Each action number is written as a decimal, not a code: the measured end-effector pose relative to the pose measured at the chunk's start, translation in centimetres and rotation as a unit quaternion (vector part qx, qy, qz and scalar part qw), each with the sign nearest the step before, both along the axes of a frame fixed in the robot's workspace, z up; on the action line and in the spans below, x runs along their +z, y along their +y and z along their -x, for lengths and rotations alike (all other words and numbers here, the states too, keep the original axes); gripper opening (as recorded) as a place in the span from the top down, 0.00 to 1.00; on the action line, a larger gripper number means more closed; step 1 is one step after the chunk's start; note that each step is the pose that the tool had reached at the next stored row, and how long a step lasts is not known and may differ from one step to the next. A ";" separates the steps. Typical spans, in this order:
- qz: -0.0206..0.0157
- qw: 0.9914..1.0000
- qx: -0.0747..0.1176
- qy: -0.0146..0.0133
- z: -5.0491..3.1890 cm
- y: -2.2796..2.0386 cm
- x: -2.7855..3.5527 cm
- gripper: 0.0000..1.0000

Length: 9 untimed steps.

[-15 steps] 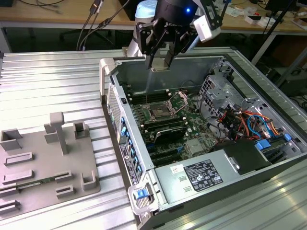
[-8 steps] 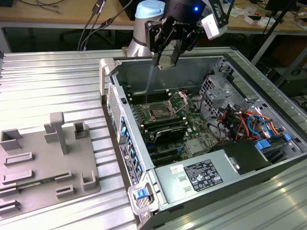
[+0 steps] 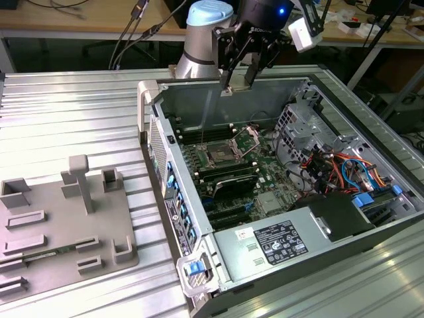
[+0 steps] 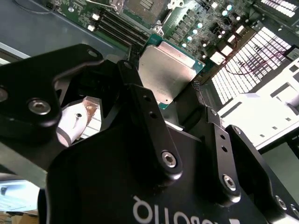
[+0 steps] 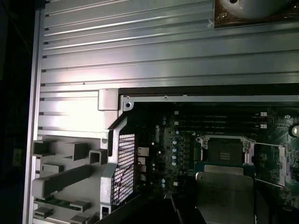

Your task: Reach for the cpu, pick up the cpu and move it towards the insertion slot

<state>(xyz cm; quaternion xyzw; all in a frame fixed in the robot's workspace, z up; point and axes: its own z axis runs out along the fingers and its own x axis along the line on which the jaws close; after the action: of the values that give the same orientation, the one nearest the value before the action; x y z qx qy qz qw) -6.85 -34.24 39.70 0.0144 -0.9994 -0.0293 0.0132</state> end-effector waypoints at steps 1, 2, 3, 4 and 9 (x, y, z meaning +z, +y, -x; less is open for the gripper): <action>0.000 1.000 0.000 0.000 -0.40 0.02 -0.01 0.45; 0.000 1.000 -0.001 0.000 -0.63 0.03 -0.01 0.45; 0.000 1.000 -0.001 0.000 -0.87 0.04 -0.01 0.45; 0.000 1.000 -0.001 0.000 -1.09 0.05 -0.01 0.45; 0.000 1.000 -0.001 0.000 -1.44 0.05 -0.02 0.45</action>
<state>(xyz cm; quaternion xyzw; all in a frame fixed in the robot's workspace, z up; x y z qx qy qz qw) -5.41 -34.19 39.69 0.0134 -0.9994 -0.0293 0.0131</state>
